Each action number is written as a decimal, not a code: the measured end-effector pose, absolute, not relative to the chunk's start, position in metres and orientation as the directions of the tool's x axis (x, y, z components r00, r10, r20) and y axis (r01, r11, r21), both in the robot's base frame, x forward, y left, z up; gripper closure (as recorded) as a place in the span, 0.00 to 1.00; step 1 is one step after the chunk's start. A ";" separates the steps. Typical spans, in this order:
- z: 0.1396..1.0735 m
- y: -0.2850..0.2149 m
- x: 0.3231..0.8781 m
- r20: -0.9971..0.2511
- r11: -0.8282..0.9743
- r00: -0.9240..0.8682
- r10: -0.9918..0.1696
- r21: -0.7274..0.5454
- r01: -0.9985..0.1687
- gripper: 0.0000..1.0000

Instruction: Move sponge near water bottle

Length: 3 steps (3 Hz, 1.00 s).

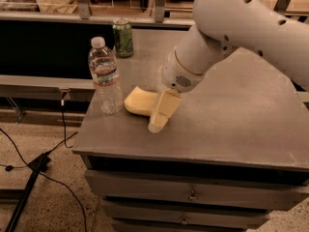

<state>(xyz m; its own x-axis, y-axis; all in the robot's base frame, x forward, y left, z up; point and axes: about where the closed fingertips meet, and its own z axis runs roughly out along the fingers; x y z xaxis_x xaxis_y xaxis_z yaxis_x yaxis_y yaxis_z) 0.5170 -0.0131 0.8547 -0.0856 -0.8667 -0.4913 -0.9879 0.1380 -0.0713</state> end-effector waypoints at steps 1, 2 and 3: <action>0.862 -0.031 0.511 -0.543 0.156 -0.082 -0.836 -0.090 -0.984 0.00; 0.884 -0.068 0.496 -0.650 0.188 -0.050 -0.758 -0.144 -0.972 0.00; 0.890 -0.084 0.489 -0.665 0.191 -0.032 -0.746 -0.168 -0.967 0.00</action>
Offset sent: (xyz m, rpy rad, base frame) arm -0.0425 -0.1153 0.0630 0.3568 -0.2176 -0.0493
